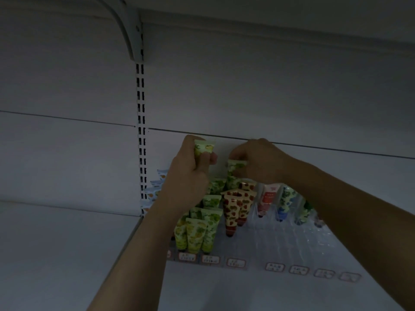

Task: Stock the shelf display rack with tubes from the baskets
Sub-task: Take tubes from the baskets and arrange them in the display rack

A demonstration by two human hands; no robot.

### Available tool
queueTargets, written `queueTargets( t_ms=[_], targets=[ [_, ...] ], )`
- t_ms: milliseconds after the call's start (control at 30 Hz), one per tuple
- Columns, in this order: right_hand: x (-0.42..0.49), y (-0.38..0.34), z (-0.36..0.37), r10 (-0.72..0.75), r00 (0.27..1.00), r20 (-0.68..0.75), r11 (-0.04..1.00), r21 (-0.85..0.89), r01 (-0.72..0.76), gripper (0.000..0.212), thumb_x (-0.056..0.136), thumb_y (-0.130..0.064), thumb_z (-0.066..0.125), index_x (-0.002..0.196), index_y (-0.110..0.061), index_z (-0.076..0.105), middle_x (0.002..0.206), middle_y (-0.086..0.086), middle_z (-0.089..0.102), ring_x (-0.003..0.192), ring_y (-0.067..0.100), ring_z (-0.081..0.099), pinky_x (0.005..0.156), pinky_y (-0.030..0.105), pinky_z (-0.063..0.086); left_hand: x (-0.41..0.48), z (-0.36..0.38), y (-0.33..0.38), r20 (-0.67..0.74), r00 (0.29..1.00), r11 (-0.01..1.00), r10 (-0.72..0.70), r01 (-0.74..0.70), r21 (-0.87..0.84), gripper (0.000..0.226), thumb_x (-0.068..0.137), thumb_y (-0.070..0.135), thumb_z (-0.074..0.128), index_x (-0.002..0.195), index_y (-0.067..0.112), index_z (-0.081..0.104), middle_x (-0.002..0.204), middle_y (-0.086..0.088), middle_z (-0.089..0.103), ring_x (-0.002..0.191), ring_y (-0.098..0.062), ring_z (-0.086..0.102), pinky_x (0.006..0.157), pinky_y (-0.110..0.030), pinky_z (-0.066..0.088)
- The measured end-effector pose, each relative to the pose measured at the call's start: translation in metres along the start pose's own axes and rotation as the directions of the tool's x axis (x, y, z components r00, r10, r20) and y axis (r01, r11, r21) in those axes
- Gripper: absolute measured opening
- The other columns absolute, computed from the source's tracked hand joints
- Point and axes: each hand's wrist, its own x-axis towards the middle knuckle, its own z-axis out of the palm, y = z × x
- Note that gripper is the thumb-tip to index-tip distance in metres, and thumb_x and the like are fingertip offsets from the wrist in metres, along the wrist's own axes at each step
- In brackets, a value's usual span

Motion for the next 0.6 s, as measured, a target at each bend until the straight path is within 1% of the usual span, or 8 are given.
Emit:
queueTargets(
  t_ms=[100, 200, 267, 333, 367, 400, 500, 600],
  targets=[
    [0.003, 0.002, 0.003, -0.031, 0.999, 0.006, 0.999, 0.033, 0.031, 0.026, 0.082, -0.022, 0.070, 0.108, -0.026, 0.069, 0.111, -0.005, 0.064, 0.102, 0.014, 0.058, 0.085, 0.026, 0.047, 0.000, 0.000, 0.006, -0.003, 0.999, 0.995, -0.046, 0.046, -0.088, 0.009, 0.102, 0.011, 0.038, 0.107, 0.011, 0.046, 0.087, 0.011, 0.058, 0.080, -0.003, 0.058, 0.076, -0.020, 0.048],
    [0.005, 0.004, 0.007, -0.021, 1.000, 0.000, 1.000, -0.017, 0.021, 0.025, 0.080, -0.023, 0.070, 0.105, -0.024, 0.069, 0.101, -0.003, 0.063, 0.093, 0.016, 0.058, 0.079, 0.028, 0.048, 0.002, -0.003, 0.020, 0.006, 0.997, 0.993, -0.076, 0.077, -0.094, 0.008, 0.096, 0.008, 0.048, 0.096, 0.015, 0.046, 0.075, 0.006, 0.051, 0.063, -0.005, 0.050, 0.061, -0.022, 0.045],
    [0.006, 0.005, 0.012, -0.020, 1.000, -0.006, 0.999, -0.039, 0.020, 0.021, 0.080, -0.023, 0.070, 0.101, -0.023, 0.067, 0.089, -0.003, 0.055, 0.081, 0.015, 0.052, 0.069, 0.024, 0.041, 0.012, -0.006, 0.024, 0.101, 0.993, 0.983, -0.055, 0.036, 0.178, 0.011, 0.090, 0.016, 0.061, 0.094, 0.015, 0.051, 0.075, 0.004, 0.053, 0.059, -0.004, 0.049, 0.051, -0.016, 0.040],
    [0.006, 0.006, 0.015, -0.026, 0.999, -0.028, 1.000, -0.013, 0.026, 0.016, 0.080, -0.020, 0.070, 0.096, -0.021, 0.067, 0.084, -0.003, 0.053, 0.077, 0.015, 0.050, 0.066, 0.023, 0.037, 0.029, -0.007, 0.022, 0.212, 0.970, 0.869, -0.115, -0.005, 0.496, 0.022, 0.084, 0.030, 0.069, 0.095, 0.015, 0.057, 0.083, 0.004, 0.055, 0.069, -0.006, 0.050, 0.055, -0.020, 0.039],
    [0.005, 0.006, 0.016, -0.025, 0.999, -0.040, 1.000, 0.001, 0.025, 0.017, 0.080, -0.020, 0.070, 0.096, -0.020, 0.068, 0.083, -0.001, 0.055, 0.076, 0.015, 0.051, 0.065, 0.022, 0.037, 0.036, -0.005, 0.021, 0.224, 0.963, 0.804, -0.147, -0.015, 0.594, 0.025, 0.081, 0.035, 0.071, 0.096, 0.018, 0.059, 0.086, 0.004, 0.055, 0.075, -0.009, 0.051, 0.059, -0.024, 0.038],
    [0.005, 0.007, 0.017, -0.024, 0.999, -0.049, 1.000, 0.007, 0.024, 0.018, 0.079, -0.019, 0.070, 0.097, -0.018, 0.069, 0.084, 0.001, 0.058, 0.076, 0.017, 0.052, 0.065, 0.022, 0.036, 0.042, -0.002, 0.019, 0.236, 0.957, 0.763, -0.166, -0.027, 0.646, 0.027, 0.079, 0.038, 0.071, 0.097, 0.021, 0.061, 0.089, 0.005, 0.055, 0.080, -0.012, 0.051, 0.063, -0.025, 0.036],
    [0.003, 0.008, 0.017, -0.028, 0.997, -0.070, 1.000, 0.009, 0.029, 0.025, 0.079, -0.021, 0.071, 0.103, -0.013, 0.069, 0.092, 0.007, 0.066, 0.084, 0.023, 0.060, 0.066, 0.022, 0.035, 0.052, 0.010, 0.011, 0.341, 0.915, 0.737, -0.214, -0.077, 0.671, 0.034, 0.080, 0.040, 0.071, 0.107, 0.023, 0.060, 0.098, 0.005, 0.055, 0.089, -0.016, 0.052, 0.071, -0.026, 0.037],
    [0.005, 0.008, 0.018, -0.014, 0.998, -0.055, 1.000, 0.012, 0.015, 0.024, 0.078, -0.022, 0.071, 0.098, -0.009, 0.069, 0.089, 0.007, 0.065, 0.080, 0.021, 0.058, 0.063, 0.022, 0.035, 0.056, 0.019, 0.000, 0.408, 0.878, 0.719, -0.251, -0.113, 0.685, 0.029, 0.084, 0.036, 0.067, 0.102, 0.019, 0.053, 0.099, 0.000, 0.057, 0.092, -0.022, 0.056, 0.068, -0.028, 0.039]
  ],
)
